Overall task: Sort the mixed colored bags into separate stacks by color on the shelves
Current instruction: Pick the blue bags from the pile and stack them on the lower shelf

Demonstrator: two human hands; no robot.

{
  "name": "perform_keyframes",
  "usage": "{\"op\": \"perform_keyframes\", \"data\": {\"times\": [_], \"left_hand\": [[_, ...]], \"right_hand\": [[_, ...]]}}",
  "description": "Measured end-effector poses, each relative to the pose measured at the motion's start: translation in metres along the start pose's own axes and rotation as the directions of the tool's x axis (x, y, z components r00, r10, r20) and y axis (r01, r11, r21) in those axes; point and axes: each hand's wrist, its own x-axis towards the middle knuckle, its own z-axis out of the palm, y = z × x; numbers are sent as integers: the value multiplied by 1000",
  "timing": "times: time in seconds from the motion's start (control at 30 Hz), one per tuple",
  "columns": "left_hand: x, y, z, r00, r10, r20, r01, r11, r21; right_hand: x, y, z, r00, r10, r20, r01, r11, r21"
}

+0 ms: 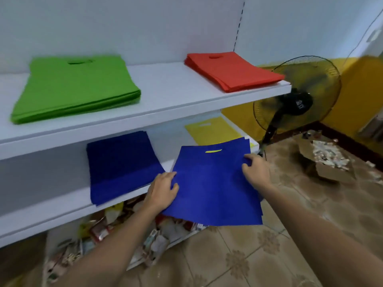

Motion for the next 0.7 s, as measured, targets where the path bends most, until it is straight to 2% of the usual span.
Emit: {"op": "perform_keyframes", "data": {"times": [0.13, 0.27, 0.5, 0.7], "left_hand": [[0, -41, -14, 986, -149, -80, 152, 988, 30], [-13, -74, -18, 937, -300, -176, 309, 951, 24], [-26, -133, -35, 821, -481, -307, 500, 866, -18], [-9, -177, -44, 795, -511, -326, 526, 849, -48]], "right_hand": [[38, -35, 43, 978, -157, 134, 157, 988, 10], [61, -76, 95, 920, -305, 247, 293, 952, 83], [72, -142, 173, 837, -493, 237, 458, 868, 189], [86, -175, 222, 820, -512, 258, 463, 856, 228]]}}
